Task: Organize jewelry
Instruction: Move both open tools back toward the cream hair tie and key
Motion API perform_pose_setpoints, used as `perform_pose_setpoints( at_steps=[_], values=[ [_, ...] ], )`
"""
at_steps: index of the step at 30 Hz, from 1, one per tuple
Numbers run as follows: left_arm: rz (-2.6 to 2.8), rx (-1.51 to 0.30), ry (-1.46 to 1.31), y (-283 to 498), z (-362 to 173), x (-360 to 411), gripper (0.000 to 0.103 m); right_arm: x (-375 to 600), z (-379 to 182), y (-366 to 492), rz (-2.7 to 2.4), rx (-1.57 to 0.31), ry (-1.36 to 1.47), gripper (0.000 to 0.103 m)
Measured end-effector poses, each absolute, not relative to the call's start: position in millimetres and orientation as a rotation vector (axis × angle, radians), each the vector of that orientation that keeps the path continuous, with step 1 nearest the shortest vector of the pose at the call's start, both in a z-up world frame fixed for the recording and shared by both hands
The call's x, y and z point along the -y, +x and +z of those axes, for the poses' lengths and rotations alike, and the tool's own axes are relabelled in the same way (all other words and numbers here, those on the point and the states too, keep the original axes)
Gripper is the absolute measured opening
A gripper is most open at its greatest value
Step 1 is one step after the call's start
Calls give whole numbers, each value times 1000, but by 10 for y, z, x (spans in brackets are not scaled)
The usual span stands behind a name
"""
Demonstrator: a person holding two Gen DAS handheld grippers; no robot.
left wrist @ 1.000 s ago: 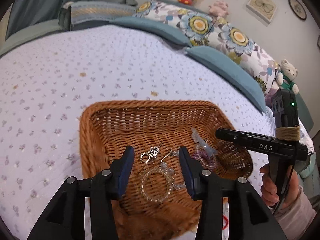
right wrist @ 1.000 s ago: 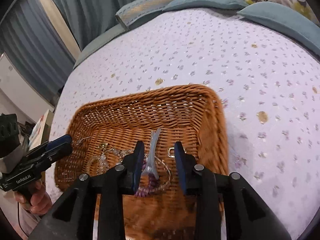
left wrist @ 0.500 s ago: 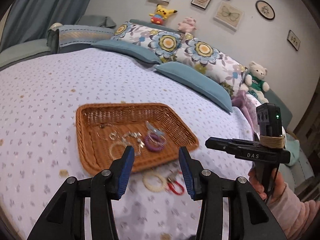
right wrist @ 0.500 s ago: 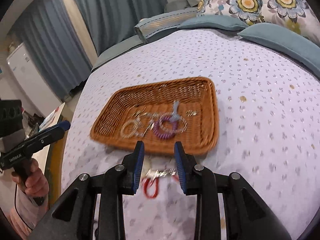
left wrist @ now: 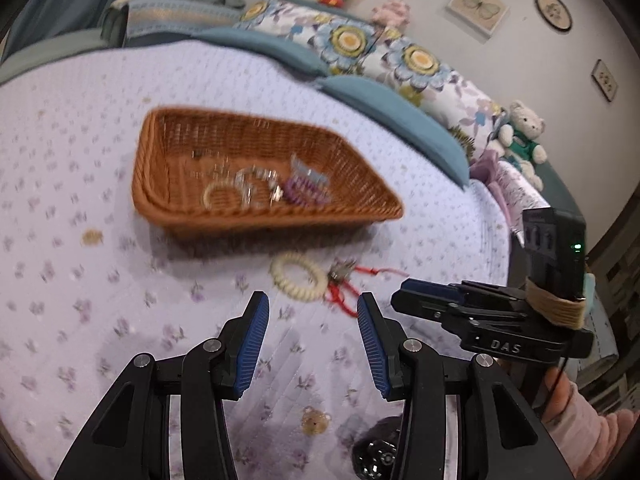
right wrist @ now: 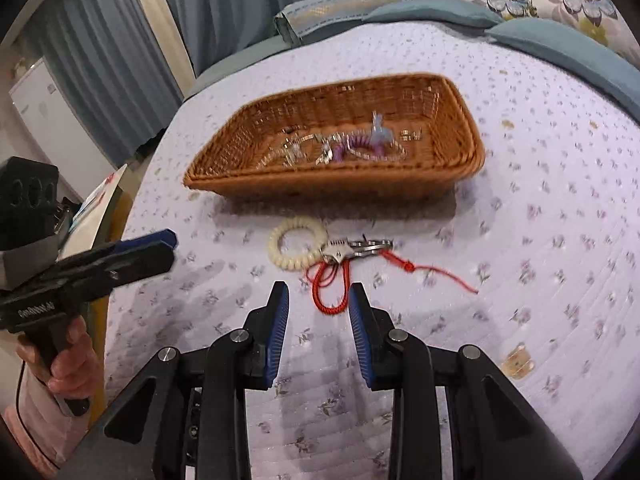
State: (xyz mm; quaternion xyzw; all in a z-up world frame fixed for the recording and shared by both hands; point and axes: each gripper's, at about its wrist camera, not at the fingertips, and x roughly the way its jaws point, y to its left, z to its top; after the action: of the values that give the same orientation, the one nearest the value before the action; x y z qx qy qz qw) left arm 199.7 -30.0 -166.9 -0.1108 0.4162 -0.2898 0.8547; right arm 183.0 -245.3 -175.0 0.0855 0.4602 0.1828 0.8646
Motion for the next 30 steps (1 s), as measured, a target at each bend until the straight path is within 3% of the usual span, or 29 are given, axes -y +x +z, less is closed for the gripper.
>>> perform_pose_setpoints(
  at_steps=[19, 30],
  values=[
    [-528, -954, -293, 2494, -2194, 491, 47, 2545, -2091, 2381, 174, -1049, 490, 35],
    [-536, -943, -280, 2470, -2200, 503, 47, 2367, -2157, 2547, 71, -1096, 445, 37]
  ],
)
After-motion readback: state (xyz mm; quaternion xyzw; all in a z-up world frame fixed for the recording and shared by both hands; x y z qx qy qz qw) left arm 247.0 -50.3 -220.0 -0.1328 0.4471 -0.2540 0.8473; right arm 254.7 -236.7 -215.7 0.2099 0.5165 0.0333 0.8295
